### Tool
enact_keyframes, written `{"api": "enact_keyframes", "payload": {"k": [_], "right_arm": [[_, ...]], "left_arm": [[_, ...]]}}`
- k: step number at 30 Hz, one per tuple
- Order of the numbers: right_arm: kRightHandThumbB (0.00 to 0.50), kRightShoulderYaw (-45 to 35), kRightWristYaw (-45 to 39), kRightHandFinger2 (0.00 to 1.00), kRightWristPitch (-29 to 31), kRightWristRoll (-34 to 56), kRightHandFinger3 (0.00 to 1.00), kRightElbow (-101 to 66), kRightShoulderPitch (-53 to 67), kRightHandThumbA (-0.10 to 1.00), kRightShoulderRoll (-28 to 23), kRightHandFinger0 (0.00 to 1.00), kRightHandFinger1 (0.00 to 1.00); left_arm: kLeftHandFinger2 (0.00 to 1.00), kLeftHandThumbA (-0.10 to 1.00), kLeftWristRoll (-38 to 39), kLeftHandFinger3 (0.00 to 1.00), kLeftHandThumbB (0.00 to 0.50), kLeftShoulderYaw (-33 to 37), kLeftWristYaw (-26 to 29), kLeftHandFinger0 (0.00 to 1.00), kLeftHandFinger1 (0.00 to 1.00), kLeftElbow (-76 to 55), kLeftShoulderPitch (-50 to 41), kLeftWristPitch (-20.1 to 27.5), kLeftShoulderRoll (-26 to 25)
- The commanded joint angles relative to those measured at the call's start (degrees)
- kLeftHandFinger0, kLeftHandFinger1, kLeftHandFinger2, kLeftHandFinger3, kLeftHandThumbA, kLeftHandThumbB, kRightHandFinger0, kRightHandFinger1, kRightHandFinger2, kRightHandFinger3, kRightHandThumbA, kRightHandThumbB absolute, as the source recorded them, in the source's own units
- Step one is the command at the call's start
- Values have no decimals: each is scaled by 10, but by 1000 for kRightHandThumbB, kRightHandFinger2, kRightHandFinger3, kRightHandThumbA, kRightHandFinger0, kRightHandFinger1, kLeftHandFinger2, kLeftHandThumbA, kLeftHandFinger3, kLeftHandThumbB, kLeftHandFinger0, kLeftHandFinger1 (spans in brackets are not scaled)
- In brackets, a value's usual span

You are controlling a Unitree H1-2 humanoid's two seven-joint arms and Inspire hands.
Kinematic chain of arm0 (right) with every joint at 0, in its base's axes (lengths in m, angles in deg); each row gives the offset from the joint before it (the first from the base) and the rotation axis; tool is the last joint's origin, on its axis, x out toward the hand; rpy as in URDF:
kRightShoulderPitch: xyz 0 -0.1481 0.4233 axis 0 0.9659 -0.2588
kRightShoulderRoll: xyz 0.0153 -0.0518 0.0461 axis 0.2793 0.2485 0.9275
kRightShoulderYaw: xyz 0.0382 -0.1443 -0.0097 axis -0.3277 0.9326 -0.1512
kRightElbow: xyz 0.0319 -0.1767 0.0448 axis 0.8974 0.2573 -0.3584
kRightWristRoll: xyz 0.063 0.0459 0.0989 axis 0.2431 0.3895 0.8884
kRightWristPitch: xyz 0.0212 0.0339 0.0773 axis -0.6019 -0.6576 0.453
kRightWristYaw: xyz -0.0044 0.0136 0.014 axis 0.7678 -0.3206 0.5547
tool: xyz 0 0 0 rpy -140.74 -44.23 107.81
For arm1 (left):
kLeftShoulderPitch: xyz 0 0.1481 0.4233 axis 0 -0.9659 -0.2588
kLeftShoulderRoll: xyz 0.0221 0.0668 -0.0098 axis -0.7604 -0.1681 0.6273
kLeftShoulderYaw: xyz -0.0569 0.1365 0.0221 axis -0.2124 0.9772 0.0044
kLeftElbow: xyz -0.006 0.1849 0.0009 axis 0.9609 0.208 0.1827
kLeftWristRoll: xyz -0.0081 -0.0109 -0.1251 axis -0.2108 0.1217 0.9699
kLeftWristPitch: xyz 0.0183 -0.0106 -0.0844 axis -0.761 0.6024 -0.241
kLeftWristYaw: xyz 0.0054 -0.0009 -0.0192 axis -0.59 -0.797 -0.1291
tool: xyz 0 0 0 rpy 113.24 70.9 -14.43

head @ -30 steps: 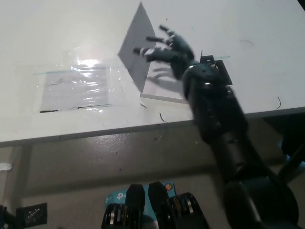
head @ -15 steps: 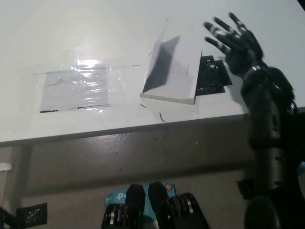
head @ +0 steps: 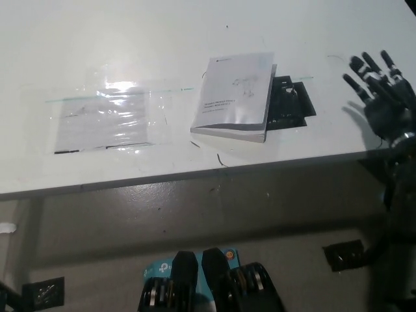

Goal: The robot uses its right hand to slide under the cover of the book kept in the middle of the desk and open it

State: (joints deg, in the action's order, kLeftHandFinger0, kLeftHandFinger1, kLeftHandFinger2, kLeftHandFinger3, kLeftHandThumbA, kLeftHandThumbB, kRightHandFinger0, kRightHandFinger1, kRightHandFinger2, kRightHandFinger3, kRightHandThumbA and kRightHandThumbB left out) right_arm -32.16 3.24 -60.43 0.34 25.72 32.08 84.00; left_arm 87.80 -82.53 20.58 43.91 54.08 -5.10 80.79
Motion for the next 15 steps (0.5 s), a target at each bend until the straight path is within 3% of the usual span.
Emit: {"api": "enact_keyframes", "payload": {"k": [1, 9, 12, 14, 15], "right_arm": [[143, -6, 11, 810, -2, 57, 1000, -35, -3, 957, -19, 641, 634], [133, -57, 29, 803, -2, 88, 1000, -82, 54, 971, -33, 618, 623], [181, -76, 30, 818, 6, 96, 1000, -90, 72, 928, -38, 631, 658], [224, -89, 40, 774, 11, 99, 1000, -109, 89, 879, -38, 576, 608], [190, -99, 47, 846, 17, 99, 1000, -117, 100, 933, -39, 637, 706]], "left_arm": [[1000, 1000, 4, 1000, 0, -4, -14, 1000, 1000, -3, 0, 17, -7], [1000, 1000, 6, 1000, 0, -10, -16, 1000, 1000, 12, -1, 28, -10], [1000, 1000, 10, 1000, 0, -14, -10, 1000, 1000, 13, 4, 30, -10], [1000, 1000, 16, 1000, 0, -18, -13, 1000, 1000, 15, 6, 29, -10], [1000, 1000, 14, 1000, 0, -16, -13, 1000, 1000, 13, 6, 27, -11]]}}
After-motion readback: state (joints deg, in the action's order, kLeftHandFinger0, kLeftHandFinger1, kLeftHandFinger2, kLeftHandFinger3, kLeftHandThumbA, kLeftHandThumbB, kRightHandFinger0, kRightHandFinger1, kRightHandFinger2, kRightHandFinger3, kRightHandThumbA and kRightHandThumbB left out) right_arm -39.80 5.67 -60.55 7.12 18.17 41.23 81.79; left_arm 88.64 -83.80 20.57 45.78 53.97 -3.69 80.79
